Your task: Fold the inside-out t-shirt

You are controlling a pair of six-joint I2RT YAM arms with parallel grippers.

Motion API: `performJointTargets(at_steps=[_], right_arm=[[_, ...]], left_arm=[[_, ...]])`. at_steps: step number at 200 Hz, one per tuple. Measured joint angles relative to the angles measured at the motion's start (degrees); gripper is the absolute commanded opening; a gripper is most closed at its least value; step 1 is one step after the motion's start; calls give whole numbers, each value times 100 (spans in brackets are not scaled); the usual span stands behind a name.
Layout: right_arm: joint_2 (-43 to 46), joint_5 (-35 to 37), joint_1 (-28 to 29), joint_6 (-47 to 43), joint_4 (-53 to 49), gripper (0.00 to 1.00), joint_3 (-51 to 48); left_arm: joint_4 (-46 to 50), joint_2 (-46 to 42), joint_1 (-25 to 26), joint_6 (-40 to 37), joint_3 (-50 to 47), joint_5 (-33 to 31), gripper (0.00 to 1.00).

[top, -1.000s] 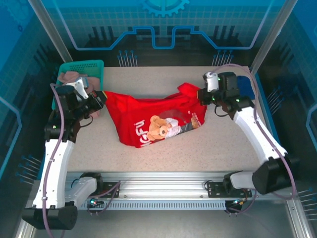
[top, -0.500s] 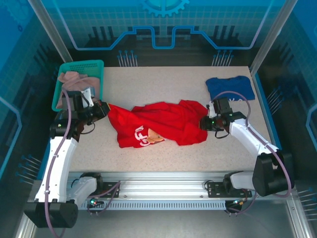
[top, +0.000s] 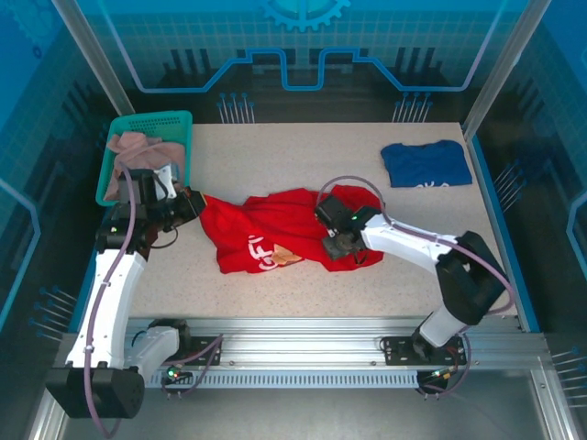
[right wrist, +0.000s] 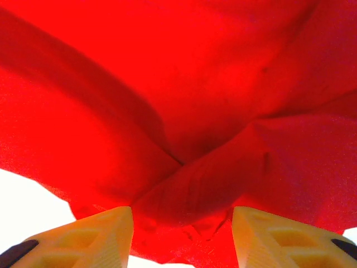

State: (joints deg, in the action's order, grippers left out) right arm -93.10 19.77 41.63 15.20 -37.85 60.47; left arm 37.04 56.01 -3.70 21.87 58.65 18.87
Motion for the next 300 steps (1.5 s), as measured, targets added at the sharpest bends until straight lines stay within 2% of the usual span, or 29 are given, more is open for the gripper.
performJointTargets(at_steps=[32, 62, 87, 116, 146, 168, 187, 205, 225, 247, 260, 300], right_arm=[[-487, 286, 76, 157, -173, 48, 90], [-704, 442, 57, 271, -271, 24, 168], [-647, 555, -72, 256, -372, 11, 249], [39, 339, -577, 74, -463, 3, 249], [1344, -857, -1665, -24, -299, 1, 66], [2068, -1967, -2511, -22, -149, 1, -186], [2216, -2800, -2872, 24, 72, 4, -468], [1893, -3530, -2990, 138, 369, 9, -706], [1154, -3998, -3008, 295, 728, 12, -776], [404, -4017, -3036, 389, 964, 19, -693], [170, -3807, -3038, 382, 935, 27, -551], [396, -2881, -2763, 297, 785, 44, -398]], left_arm=[[-7, 35, -4, 0, -2, 46, 0], [-4, 35, -11, 0, -4, 46, 0], [0, 35, -26, -46, -4, 37, 0], [39, 37, -267, -83, 17, -42, 0], [199, 151, -636, -61, 350, -162, 0], [203, 175, -837, 22, 553, -216, 0], [195, 190, -935, 46, 614, -262, 0], [190, 278, -942, 46, 614, -278, 0], [177, 431, -944, 46, 612, -275, 0], [149, 553, -944, 48, 605, -245, 0], [122, 581, -942, 48, 601, -195, 0], [22, 581, -946, 48, 579, -59, 0]])
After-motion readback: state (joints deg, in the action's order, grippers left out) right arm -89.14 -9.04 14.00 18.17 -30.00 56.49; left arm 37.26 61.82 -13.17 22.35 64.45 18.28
